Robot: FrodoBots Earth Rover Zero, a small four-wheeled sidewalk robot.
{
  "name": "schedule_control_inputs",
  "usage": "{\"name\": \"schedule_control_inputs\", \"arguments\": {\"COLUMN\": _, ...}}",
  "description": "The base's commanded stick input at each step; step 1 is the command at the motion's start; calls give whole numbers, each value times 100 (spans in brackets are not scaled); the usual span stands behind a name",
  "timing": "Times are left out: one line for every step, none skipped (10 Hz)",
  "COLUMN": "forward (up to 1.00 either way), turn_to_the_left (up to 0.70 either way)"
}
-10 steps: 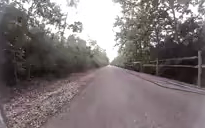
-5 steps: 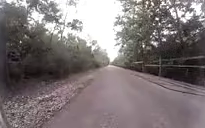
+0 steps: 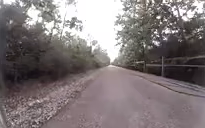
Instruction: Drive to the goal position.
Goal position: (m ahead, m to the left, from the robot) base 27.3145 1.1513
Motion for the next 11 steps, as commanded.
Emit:
{"name": "schedule_control_inputs", "arguments": {"forward": 70, "turn_to_the_left": 0}}
{"name": "schedule_control_inputs", "arguments": {"forward": 70, "turn_to_the_left": 0}}
{"name": "schedule_control_inputs", "arguments": {"forward": 70, "turn_to_the_left": 0}}
{"name": "schedule_control_inputs", "arguments": {"forward": 70, "turn_to_the_left": 0}}
{"name": "schedule_control_inputs", "arguments": {"forward": 70, "turn_to_the_left": 0}}
{"name": "schedule_control_inputs", "arguments": {"forward": 70, "turn_to_the_left": 0}}
{"name": "schedule_control_inputs", "arguments": {"forward": 70, "turn_to_the_left": 0}}
{"name": "schedule_control_inputs", "arguments": {"forward": 70, "turn_to_the_left": 0}}
{"name": "schedule_control_inputs", "arguments": {"forward": 70, "turn_to_the_left": 0}}
{"name": "schedule_control_inputs", "arguments": {"forward": 70, "turn_to_the_left": 0}}
{"name": "schedule_control_inputs", "arguments": {"forward": 70, "turn_to_the_left": 0}}
